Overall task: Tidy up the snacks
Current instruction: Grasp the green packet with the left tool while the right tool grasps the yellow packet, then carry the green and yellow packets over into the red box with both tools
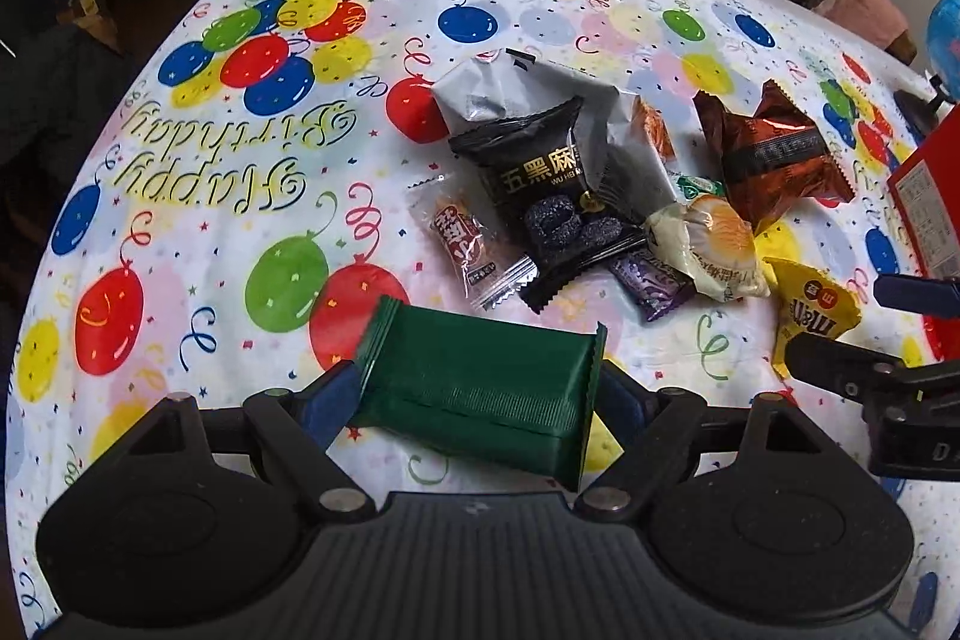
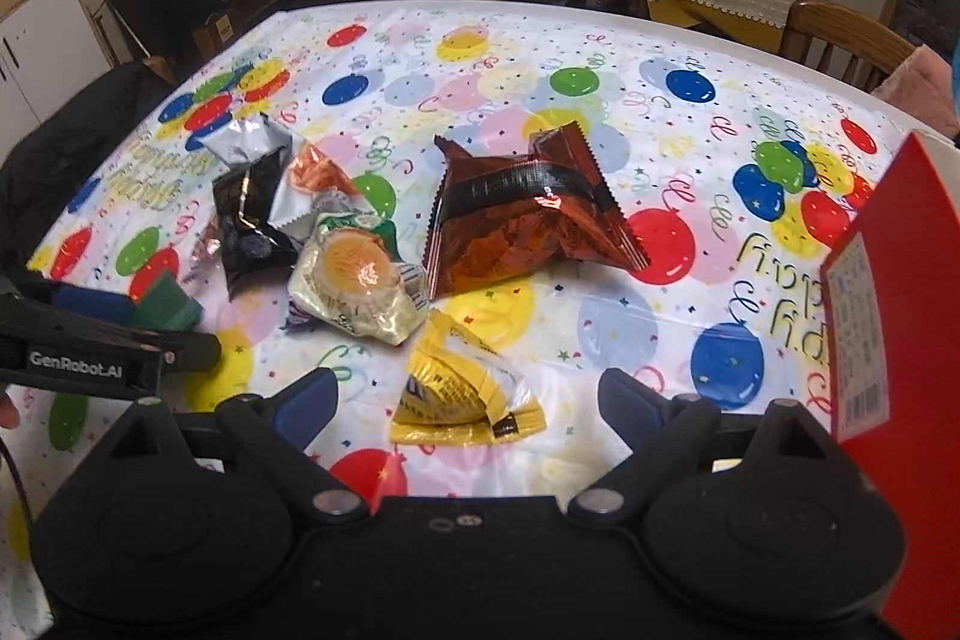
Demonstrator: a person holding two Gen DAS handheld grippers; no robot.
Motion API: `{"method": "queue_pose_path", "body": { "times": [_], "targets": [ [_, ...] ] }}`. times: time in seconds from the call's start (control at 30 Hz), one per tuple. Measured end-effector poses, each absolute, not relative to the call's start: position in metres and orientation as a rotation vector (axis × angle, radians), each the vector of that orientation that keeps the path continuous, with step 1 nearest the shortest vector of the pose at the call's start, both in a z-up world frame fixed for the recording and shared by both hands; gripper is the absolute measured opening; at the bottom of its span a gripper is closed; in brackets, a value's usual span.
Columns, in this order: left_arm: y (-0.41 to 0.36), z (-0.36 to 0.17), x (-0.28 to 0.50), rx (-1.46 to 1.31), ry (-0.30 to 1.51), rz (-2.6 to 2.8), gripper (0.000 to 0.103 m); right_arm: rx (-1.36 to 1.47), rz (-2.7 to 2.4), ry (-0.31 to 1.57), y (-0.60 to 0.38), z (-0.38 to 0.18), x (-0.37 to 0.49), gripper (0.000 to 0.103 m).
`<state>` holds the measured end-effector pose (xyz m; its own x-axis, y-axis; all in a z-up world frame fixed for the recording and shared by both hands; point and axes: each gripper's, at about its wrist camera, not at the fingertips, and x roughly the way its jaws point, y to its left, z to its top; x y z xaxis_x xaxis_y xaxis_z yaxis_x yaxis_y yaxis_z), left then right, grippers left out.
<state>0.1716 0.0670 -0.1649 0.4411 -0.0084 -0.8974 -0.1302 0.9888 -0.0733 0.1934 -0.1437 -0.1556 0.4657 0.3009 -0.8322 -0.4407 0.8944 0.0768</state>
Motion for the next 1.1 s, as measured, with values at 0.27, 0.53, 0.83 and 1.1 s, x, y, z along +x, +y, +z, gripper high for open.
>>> {"method": "queue_pose_path", "body": {
  "times": [0.27, 0.53, 0.83, 1.1],
  "targets": [
    [0.067, -0.166, 0.17, -0.117, 1.093, 0.069, 0.084, -0.191, 0.463, 1.002, -0.133, -0.169, 0.197, 0.076],
    [0.076, -0.163, 0.169, -0.173, 1.097, 0.062, 0.079, -0.192, 0.456, 1.002, -0.132, -0.168, 0.197, 0.055],
    [0.101, -0.159, 0.164, -0.277, 1.107, 0.081, 0.076, -0.153, 0.452, 0.986, -0.14, -0.154, 0.19, 0.05],
    [0.111, -0.147, 0.151, -0.331, 1.097, 0.078, 0.075, -0.118, 0.463, 0.956, -0.145, -0.133, 0.173, 0.049]
  ]
}}
